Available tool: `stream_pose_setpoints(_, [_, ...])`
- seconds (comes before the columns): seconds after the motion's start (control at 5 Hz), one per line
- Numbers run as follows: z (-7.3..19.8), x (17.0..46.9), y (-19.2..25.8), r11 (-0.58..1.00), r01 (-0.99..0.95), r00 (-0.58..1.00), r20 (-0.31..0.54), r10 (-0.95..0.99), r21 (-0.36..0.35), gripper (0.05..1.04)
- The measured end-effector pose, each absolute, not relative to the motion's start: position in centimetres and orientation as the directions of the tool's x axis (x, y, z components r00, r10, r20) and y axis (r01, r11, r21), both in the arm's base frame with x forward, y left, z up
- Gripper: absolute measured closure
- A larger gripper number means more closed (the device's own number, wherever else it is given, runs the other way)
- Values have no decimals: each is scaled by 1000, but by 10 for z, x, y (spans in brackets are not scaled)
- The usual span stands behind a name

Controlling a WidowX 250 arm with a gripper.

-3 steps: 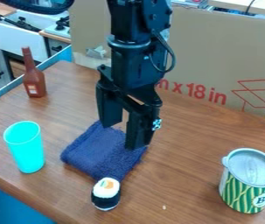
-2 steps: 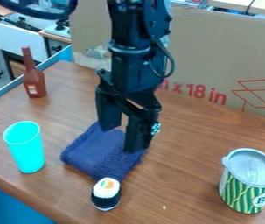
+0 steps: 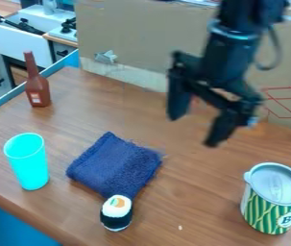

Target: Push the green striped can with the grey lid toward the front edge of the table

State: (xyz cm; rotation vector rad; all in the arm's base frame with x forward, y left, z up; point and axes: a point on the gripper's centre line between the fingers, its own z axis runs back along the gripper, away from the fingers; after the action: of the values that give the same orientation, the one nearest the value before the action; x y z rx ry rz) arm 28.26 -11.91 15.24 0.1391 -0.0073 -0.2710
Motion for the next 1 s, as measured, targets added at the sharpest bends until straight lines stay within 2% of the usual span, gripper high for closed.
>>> stream_pose_setpoints(0.2, [147,304,-149,971,221,975,-10,-221,93,83])
stream_pose_setpoints(0.4, [140,324,-168,991,133,990,49,-133,17,83])
stream_pose_setpoints(0.6, [127,344,-180,992,124,986,113,-122,-14,83])
stream_pose_setpoints(0.8, [110,367,-185,989,148,969,201,-145,3,83])
stream_pose_setpoints(1.0, [100,381,-189,984,178,952,252,-176,14,83])
